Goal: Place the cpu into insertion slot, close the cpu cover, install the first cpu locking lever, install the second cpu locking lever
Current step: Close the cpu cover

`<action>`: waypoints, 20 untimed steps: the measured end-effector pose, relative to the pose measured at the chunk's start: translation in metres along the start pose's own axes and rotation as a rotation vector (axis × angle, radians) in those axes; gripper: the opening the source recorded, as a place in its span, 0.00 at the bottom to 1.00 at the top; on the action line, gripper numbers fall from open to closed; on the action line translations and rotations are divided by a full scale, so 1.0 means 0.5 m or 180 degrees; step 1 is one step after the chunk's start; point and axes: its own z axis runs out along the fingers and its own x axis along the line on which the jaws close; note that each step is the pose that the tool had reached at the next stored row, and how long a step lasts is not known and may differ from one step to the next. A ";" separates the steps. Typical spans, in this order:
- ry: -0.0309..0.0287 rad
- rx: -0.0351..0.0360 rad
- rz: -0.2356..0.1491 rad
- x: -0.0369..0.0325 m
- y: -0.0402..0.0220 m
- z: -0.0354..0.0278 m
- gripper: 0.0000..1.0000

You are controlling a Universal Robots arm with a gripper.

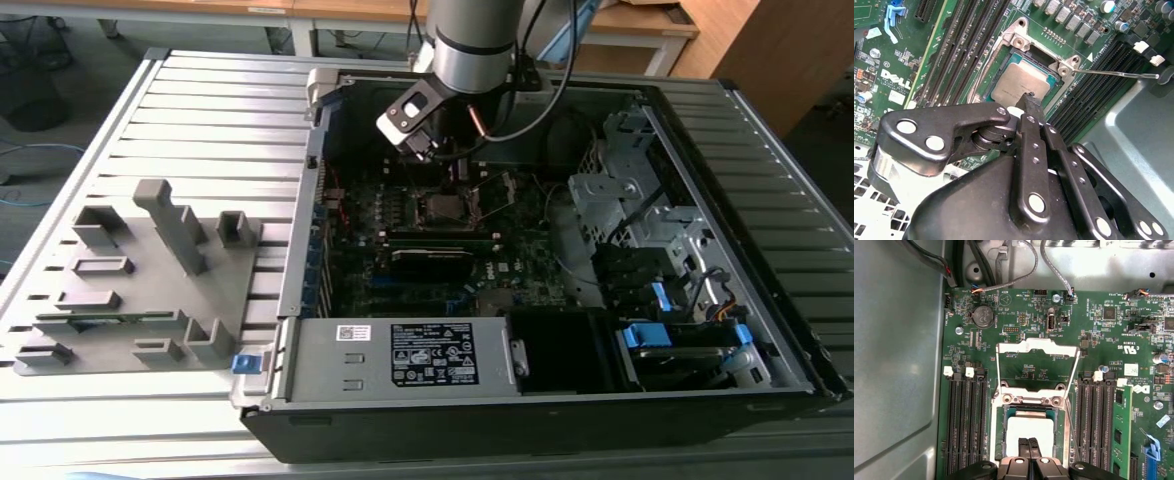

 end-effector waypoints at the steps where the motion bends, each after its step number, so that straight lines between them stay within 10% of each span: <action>1: 0.0000 0.0000 0.0000 0.000 0.000 -0.001 0.10; 20: 0.0000 0.0000 0.0000 0.000 0.000 -0.007 0.10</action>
